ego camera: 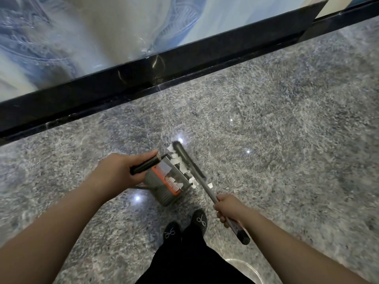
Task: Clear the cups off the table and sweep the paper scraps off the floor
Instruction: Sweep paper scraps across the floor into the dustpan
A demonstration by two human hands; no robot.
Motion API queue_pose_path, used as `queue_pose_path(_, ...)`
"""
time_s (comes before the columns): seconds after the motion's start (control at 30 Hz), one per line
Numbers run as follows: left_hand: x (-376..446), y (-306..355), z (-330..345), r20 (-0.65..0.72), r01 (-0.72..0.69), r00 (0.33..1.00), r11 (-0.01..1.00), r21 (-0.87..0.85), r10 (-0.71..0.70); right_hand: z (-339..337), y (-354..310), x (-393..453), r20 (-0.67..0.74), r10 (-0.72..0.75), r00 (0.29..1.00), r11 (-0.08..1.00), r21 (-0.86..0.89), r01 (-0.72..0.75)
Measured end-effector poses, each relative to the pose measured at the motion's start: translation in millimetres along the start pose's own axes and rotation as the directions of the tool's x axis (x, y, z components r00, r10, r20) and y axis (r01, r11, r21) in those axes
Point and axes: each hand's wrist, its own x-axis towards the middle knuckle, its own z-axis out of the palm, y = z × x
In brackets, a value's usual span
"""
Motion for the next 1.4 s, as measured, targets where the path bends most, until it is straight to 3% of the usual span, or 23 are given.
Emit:
queue_pose_path(0.23, -4, 7, 0, -0.002, 0.013, 1.0, 1.0, 0.013, -0.013, 10, -5, -13, 0.127, -0.04, 0.991, 0.996, -0.07, 0.049)
queue_pose_path(0.5, -17, -3, -6, -0.044, 0.016, 0.999, 1.0, -0.019, -0.017, -6, -15, -49, 0.093, -0.035, 0.995, 0.998, 0.063, 0.029)
queue_pose_path(0.73, -51, -37, -6, -0.137, 0.077, 0.987, 0.997, -0.019, -0.079, -23, -33, -64, 0.051, -0.103, 0.993, 0.992, 0.082, 0.099)
queue_pose_path(0.9, -60, -48, -9, -0.175, 0.135, 0.974, 0.989, -0.052, -0.142, -26, -69, -39, -0.032, -0.168, 0.985, 0.985, -0.043, 0.166)
queue_pose_path(1.13, -56, -55, -9, -0.169, 0.198, 0.965, 0.979, -0.042, -0.203, -16, -128, 35, -0.05, -0.211, 0.976, 0.866, -0.472, 0.164)
queue_pose_path(1.4, -66, -67, 3, -0.225, 0.19, 0.954, 0.98, -0.05, -0.197, 35, -102, 51, 0.024, -0.124, 0.992, 0.849, -0.515, 0.119)
